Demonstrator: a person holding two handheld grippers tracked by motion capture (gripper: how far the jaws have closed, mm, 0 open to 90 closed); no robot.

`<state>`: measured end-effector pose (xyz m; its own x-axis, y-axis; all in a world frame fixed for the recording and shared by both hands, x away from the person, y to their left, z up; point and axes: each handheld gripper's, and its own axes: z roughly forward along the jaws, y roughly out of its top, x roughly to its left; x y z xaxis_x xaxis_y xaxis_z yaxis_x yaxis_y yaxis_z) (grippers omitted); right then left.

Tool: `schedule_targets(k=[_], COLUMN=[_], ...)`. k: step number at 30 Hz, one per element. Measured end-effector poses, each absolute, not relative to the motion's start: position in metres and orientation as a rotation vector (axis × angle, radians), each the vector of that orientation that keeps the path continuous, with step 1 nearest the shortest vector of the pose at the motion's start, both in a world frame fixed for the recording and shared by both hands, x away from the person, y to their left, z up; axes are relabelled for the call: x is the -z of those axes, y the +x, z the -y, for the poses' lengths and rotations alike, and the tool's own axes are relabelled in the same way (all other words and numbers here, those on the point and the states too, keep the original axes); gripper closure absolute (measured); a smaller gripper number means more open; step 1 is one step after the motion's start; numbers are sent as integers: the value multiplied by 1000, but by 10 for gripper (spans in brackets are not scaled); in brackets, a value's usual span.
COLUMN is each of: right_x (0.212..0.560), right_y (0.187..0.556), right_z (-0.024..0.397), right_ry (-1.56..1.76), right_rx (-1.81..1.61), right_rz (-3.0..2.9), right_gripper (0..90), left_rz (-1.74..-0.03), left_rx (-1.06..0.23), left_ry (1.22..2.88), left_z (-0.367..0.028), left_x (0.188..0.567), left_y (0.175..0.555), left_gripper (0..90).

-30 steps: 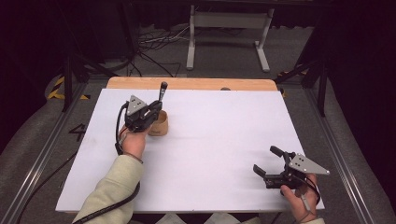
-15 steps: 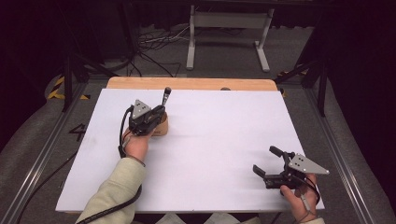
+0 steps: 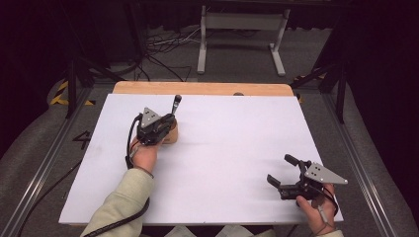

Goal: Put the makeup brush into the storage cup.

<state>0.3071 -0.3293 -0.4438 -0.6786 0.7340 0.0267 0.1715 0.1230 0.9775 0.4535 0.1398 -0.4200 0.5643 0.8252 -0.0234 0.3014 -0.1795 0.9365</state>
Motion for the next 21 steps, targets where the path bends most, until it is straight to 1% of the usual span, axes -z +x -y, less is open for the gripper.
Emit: schedule_targets(k=[4,6,11,14,15,18,21], right_x=[444,443,443,442,442,441,441], right_y=[308,308,310,311,311,315,317], right_z=[329,328,326,326,325,324,322], right_ry=[873,861,853,851,850,853,848], right_rx=[-1588,-1591,-1593,-1594,-1595,-1597,-1598], right_rz=[-1938,-1941,-1944,-1944,-1946,-1944,-1948], right_gripper=[8,7,7,7,7,7,7], left_rz=[-928,-933,-928,-917,-910,-877,-823], left_rx=[-593,-567,-537,-526,-516,-494,-417], left_ry=[1723,1708,1689,1681,1679,1665,1634], left_z=[-142,-144,-147,-150,-152,-155,-161], left_x=[420,419,416,412,410,405,399], left_y=[451,450,445,442,440,435,428], left_gripper=[768,707,627,543,543,446,309])
